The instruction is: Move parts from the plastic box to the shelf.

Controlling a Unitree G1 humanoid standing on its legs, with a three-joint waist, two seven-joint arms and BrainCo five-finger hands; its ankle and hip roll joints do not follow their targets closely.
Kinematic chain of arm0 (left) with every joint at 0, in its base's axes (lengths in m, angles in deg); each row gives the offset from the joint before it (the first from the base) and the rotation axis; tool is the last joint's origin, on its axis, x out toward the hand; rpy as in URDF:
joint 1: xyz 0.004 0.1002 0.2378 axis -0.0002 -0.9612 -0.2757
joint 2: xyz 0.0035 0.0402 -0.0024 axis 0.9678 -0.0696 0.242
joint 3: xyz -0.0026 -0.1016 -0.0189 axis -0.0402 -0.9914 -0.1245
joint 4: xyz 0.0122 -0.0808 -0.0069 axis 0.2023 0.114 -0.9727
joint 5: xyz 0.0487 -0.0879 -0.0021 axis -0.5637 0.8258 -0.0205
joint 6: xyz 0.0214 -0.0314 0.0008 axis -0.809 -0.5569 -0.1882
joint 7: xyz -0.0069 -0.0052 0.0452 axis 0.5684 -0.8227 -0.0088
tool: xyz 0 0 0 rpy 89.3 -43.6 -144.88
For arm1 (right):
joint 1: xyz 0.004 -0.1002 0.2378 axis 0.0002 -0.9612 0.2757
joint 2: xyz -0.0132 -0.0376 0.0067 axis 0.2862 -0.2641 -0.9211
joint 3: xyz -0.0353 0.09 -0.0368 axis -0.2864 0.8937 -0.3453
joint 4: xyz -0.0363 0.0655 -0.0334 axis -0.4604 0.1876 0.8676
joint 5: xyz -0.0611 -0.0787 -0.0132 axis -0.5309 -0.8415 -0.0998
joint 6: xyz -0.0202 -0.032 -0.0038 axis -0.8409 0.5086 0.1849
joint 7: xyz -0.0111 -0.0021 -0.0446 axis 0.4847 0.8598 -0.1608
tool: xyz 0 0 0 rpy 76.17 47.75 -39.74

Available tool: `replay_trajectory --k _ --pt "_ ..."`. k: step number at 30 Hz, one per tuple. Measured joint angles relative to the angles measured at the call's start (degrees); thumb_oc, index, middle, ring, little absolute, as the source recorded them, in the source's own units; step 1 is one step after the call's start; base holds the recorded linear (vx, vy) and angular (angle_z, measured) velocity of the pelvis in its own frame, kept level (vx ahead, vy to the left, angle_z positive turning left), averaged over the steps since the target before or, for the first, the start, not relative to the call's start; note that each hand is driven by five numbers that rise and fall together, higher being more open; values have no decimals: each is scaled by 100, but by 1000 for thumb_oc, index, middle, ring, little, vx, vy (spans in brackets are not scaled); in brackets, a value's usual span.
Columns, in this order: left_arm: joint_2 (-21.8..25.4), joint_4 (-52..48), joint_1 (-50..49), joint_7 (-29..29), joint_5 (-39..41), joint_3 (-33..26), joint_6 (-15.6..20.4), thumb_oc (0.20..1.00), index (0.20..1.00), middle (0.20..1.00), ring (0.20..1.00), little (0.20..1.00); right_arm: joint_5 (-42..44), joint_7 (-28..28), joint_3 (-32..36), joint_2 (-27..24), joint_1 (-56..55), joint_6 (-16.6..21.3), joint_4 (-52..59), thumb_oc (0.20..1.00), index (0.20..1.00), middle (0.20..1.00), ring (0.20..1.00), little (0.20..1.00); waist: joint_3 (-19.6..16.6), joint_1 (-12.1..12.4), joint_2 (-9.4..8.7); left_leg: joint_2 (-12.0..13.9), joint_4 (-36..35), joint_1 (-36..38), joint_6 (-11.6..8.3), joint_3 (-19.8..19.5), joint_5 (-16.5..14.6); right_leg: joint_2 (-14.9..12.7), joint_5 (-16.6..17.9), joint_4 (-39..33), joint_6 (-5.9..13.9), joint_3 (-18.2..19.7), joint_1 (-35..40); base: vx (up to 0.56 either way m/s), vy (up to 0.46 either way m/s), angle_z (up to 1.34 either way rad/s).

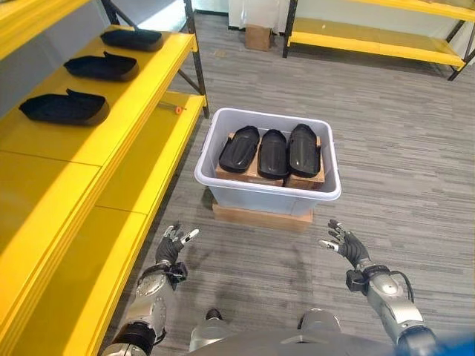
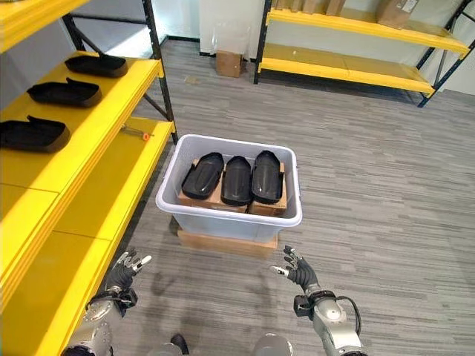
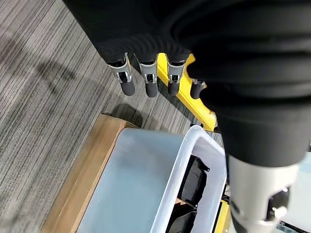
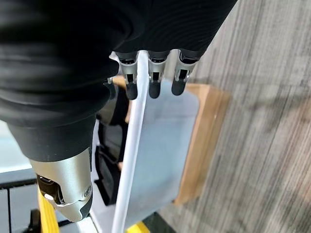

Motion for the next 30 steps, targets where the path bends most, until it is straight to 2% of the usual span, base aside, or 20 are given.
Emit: replay_trajectory --k 2,3,5,6,7,8,9,10,11,14,16,17,19,22,23,24,25,27,28,30 --pt "-4 -6 -12 18 -38 12 1 1000 1000 1000 1000 1000 6 75 -49 19 122 22 108 1000 1000 1000 1000 1000 14 86 32 -76 -14 41 157 212 -108 -166 579 44 -62 -297 -164 67 157 -45" --pt "-4 -11 -5 21 -40 13 4 1000 1000 1000 1000 1000 9 81 -85 23 195 22 174 1000 1000 1000 1000 1000 41 143 70 -109 -56 66 246 367 -147 -314 757 210 85 -448 -342 86 61 -57" --pt "-5 -108 -15 23 -40 24 3 1000 1000 1000 1000 1000 21 95 -112 18 147 39 322 1000 1000 1000 1000 1000 65 93 129 -203 -225 85 341 319 -167 8 -160 925 617 -126 -739 90 24 -16" --pt "7 -176 -20 26 -40 24 4 1000 1000 1000 1000 1000 56 108 -91 17 90 75 334 1000 1000 1000 1000 1000 54 41 84 -288 -313 94 393 286 -149 242 -455 954 786 30 -811 78 -7 21" --pt "21 -214 -19 27 -38 39 2 1000 1000 1000 1000 1000 80 117 -54 17 47 77 334 1000 1000 1000 1000 1000 62 -26 36 -378 -371 111 435 262 -122 365 -606 894 808 41 -825 66 -14 30" --pt "20 -257 -17 25 -34 69 -6 1000 1000 1000 1000 1000 140 135 0 15 -4 76 337 1000 1000 1000 1000 1000 86 -107 -24 -483 -419 152 463 268 -105 430 -681 731 745 -31 -831 119 -83 25" --pt "1 -409 -38 18 -21 190 -50 1000 1000 1000 1000 1000 182 171 42 -21 -33 76 329 1000 1000 1000 1000 1000 129 -202 -66 -655 -446 195 491 361 -120 441 -661 -102 701 -328 -835 135 -95 11" --pt "-35 -444 -28 19 -1 212 -93 1000 1000 1000 1000 1000 182 171 41 -27 -36 76 327 1000 1000 1000 1000 1000 129 -233 -63 -677 -446 206 489 389 -123 419 -612 -465 705 -371 -859 159 -119 -2" --pt "-60 -478 -24 20 28 241 -126 1000 1000 1000 1000 1000 178 169 38 -24 -42 76 328 1000 1000 1000 1000 1000 165 -261 12 -694 -450 206 483 404 -127 378 -559 -825 793 -364 -878 121 -86 -8" --pt "-55 -511 -45 27 13 263 -154 1000 1000 1000 1000 1000 173 174 34 -23 -48 71 320 1000 1000 1000 1000 1000 181 -266 32 -718 -462 245 475 390 -144 182 -298 -1428 938 -318 -949 231 -168 -7" --pt "-35 -510 -24 54 -43 310 -162 1000 1000 1000 1000 1000 164 211 127 -15 -78 56 299 1000 1000 1000 1000 1000 186 -349 -21 -788 -487 310 492 173 -199 56 -57 -1967 1147 10 -926 281 -219 30" --pt "-20 -516 8 116 -49 403 -172 1000 1000 1000 1000 1000 162 251 253 20 -150 52 295 1000 1000 1000 1000 1000 196 -435 -49 -810 -481 325 493 30 -201 7 -30 -2173 1163 214 -855 199 -144 58" --pt "0 -592 -47 219 -57 474 -221 1000 1000 1000 1000 1000 159 304 298 31 -179 18 265 1000 1000 1000 1000 1000 250 -447 -110 -793 -446 452 467 12 -203 -35 -9 -2232 1146 280 -791 285 -185 34" --pt "28 -612 -407 400 -226 480 -285 1000 1000 1000 1000 1000 152 294 309 27 -309 13 227 1000 1000 1000 1000 1000 227 -398 -191 -688 -362 759 136 41 -476 29 -22 -1958 1019 20 -467 298 -134 -6" --pt "62 -610 -460 439 -232 476 -304 1000 1000 1000 1000 1000 142 291 305 22 -304 12 177 1000 1000 1000 1000 1000 212 -378 -262 -661 -264 816 -19 47 -565 84 71 -1979 858 -47 -320 345 -106 -15" --pt "15 -613 -472 465 -232 476 -369 1000 1000 1000 1000 1000 82 296 322 -8 -256 12 92 1000 1000 1000 1000 1000 209 -394 -179 -508 -154 828 -136 47 -634 194 196 -1906 721 -71 -306 319 -92 -4" --pt "-24 -625 -480 498 -231 502 -403 1000 1000 1000 1000 1000 50 300 321 -42 -241 4 24 1000 1000 1000 1000 1000 176 -422 -71 -353 -106 830 -186 56 -664 323 123 -1808 623 -154 -308 285 -82 -2" --pt "-47 -699 -476 526 -229 579 -429 1000 1000 1000 1000 1000 49 291 313 -89 -218 -57 -40 1000 1000 1000 1000 1000 119 -458 97 -54 -33 911 -278 153 -678 647 -132 -1623 230 -166 -313 101 -28 -19" --pt "-51 -715 -386 527 -226 582 -464 1000 1000 1000 1000 1000 49 291 323 -98 -157 -69 -25 1000 1000 1000 1000 1000 106 -504 124 192 95 945 -307 267 -642 854 -237 -1442 -182 -168 -325 0 0 -28" --pt "-65 -714 -267 529 -226 603 -493 1000 1000 1000 1000 1000 50 296 366 -143 -117 -70 -25 1000 1000 1000 1000 1000 111 -528 119 305 232 923 -304 380 -633 923 -328 -1335 -326 -174 -351 241 -98 -16"
